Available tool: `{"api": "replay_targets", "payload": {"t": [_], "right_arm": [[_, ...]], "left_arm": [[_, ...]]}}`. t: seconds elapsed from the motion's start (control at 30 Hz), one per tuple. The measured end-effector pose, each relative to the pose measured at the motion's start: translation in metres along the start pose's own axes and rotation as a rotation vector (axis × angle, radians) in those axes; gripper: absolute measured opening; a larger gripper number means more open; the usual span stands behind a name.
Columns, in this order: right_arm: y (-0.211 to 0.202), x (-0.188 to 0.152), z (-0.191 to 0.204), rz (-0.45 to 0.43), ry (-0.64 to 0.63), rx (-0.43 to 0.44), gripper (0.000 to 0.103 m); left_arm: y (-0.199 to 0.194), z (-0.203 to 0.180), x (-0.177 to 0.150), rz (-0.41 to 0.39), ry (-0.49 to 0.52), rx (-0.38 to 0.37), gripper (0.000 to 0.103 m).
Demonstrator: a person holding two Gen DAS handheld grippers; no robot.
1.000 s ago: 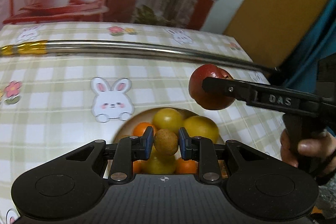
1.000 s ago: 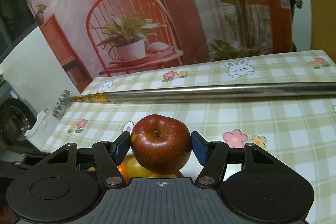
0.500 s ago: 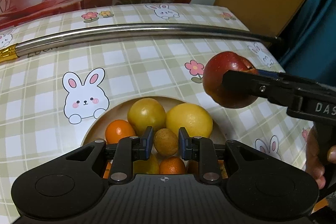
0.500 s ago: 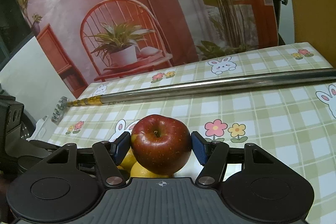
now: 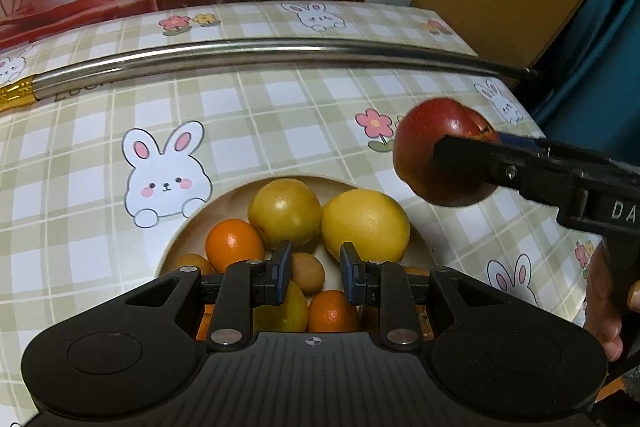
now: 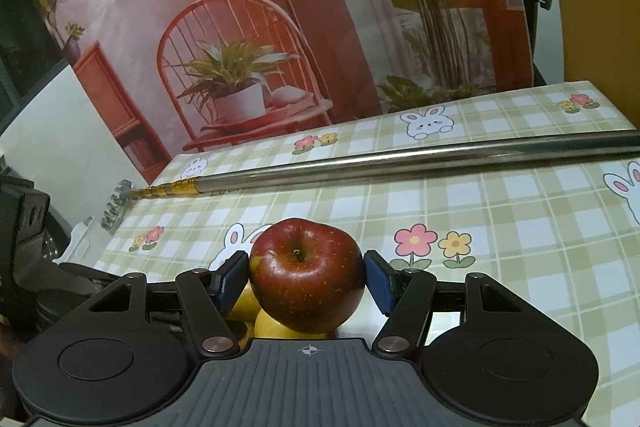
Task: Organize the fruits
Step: 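Release the brown fruit into the plate with the left tool while the right tool carries the apple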
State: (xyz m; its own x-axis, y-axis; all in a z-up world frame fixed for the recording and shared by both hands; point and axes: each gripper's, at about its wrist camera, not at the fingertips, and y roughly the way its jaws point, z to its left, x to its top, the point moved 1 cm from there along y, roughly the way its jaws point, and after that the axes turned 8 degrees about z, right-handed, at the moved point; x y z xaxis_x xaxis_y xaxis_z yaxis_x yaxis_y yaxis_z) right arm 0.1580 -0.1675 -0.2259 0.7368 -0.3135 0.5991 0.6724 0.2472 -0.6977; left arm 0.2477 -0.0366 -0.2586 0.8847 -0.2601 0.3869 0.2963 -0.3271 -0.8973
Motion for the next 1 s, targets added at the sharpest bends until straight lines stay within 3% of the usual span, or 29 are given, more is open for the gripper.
{"api": "replay_targets", "payload": {"t": [0.17,0.3,0.43,0.53,0.8,1.0], "right_arm": [[0.000,-0.003,0.006,0.013,-0.031,0.002,0.059],[0.003,-0.006,0.017,0.032,-0.079,0.008,0.059],[0.009,-0.010,0.033,0.051,-0.134,0.022,0.059],[0.015,-0.009,0.044,0.060,-0.159,0.038,0.059],[0.032,-0.009,0.080,0.083,-0.265,0.084,0.059],[0.047,-0.015,0.086,0.109,-0.284,0.060,0.059]], "left_arm": [[-0.023,0.015,-0.004,-0.071,-0.083,-0.015,0.028],[-0.046,0.029,-0.013,-0.133,-0.136,0.029,0.029],[-0.068,0.039,-0.026,-0.188,-0.164,0.107,0.042],[-0.082,0.048,-0.037,-0.217,-0.190,0.147,0.042],[-0.099,0.061,-0.056,-0.252,-0.250,0.161,0.042],[-0.098,0.062,-0.063,-0.252,-0.255,0.149,0.042]]}}
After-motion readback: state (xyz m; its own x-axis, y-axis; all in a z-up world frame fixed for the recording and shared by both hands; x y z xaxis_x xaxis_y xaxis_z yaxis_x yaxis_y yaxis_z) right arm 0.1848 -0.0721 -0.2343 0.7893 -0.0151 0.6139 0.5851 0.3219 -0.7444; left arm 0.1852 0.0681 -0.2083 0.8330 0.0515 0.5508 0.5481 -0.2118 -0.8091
